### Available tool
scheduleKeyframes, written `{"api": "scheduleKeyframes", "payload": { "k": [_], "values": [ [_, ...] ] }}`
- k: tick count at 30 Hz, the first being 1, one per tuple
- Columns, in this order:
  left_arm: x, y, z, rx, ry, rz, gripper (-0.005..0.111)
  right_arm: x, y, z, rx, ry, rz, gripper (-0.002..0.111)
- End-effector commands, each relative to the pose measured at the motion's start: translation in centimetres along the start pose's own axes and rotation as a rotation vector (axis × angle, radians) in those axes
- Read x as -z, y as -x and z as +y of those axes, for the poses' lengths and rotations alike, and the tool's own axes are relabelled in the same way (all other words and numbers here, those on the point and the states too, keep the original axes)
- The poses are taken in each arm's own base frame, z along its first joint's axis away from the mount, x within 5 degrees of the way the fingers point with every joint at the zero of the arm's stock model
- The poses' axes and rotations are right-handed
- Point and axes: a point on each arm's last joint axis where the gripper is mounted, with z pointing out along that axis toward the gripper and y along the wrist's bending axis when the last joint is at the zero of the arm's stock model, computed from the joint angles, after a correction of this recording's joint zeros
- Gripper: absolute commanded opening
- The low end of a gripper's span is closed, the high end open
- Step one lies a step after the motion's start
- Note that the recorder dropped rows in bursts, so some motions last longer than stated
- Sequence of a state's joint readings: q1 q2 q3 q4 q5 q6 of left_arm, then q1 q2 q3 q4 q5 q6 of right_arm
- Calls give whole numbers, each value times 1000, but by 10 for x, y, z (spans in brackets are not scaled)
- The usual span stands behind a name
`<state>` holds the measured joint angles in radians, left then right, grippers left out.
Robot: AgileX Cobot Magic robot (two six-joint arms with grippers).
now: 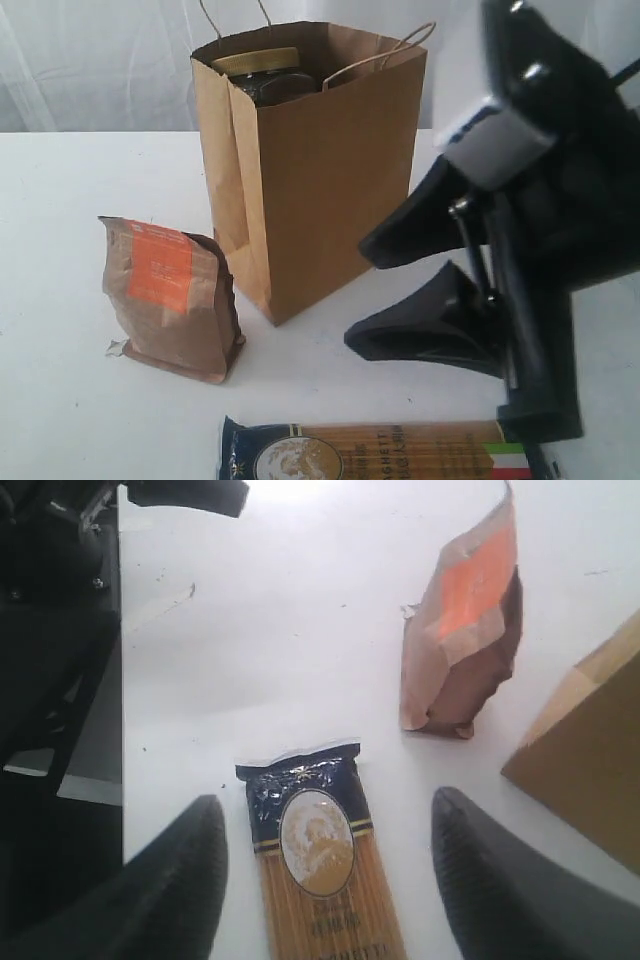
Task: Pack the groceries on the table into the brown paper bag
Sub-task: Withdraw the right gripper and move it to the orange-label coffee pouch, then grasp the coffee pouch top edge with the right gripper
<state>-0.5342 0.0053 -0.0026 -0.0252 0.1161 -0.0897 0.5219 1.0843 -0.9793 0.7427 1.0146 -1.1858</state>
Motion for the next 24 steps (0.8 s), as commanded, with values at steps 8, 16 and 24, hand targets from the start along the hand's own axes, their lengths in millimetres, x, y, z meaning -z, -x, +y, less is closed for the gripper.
{"api": "scheduleKeyframes", "payload": {
  "k": [8, 16, 24],
  "values": [
    [0, -1, 0, 6, 3, -2, 0, -47, 38, -22, 207, -18, 44, 57],
    [0, -1, 0, 6, 3, -2, 0, -82, 64, -44, 283, -18, 71, 57],
    [0, -1, 0, 6, 3, -2, 0, -122, 78, -55, 315, 32, 97, 57]
  ]
}}
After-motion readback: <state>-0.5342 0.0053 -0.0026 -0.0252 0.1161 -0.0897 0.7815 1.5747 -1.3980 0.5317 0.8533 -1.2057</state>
